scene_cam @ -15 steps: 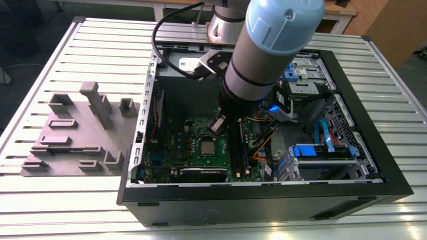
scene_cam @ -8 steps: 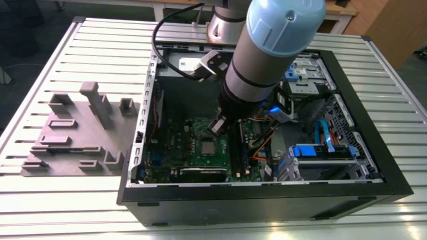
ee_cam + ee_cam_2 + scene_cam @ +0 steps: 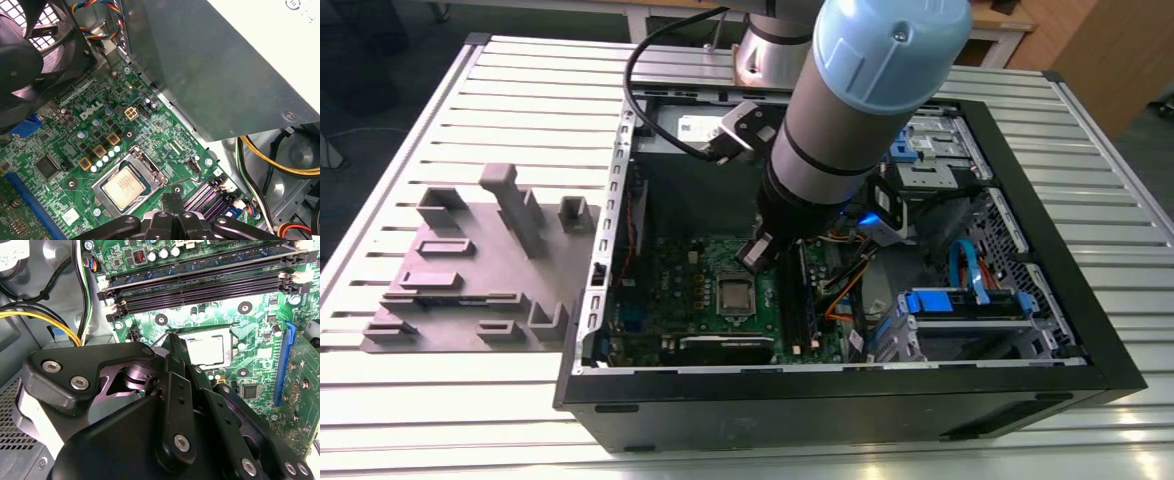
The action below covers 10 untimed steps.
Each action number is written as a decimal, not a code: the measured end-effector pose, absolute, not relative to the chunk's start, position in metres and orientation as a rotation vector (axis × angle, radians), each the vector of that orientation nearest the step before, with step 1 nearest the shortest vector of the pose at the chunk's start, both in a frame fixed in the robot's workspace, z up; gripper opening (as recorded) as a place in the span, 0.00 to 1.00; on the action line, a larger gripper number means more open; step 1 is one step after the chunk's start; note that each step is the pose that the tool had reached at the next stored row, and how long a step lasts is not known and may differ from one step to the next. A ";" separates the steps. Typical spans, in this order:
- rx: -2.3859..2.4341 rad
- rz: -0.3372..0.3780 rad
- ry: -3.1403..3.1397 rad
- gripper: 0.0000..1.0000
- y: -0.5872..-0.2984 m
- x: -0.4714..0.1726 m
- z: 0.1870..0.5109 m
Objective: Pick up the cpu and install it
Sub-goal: 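Close the cpu cover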
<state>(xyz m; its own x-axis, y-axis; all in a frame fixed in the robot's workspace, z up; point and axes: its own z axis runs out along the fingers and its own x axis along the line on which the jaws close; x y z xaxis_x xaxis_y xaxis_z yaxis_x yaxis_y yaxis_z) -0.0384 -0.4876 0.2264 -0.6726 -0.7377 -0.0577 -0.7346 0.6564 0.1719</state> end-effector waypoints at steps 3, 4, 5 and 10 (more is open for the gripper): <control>1.264 -0.283 -2.844 0.10 -0.487 -0.039 0.226; 1.264 -0.284 -2.844 0.10 -0.487 -0.039 0.226; 1.264 -0.283 -2.844 0.10 -0.487 -0.040 0.226; 1.265 -0.282 -2.845 0.10 -0.486 -0.051 0.226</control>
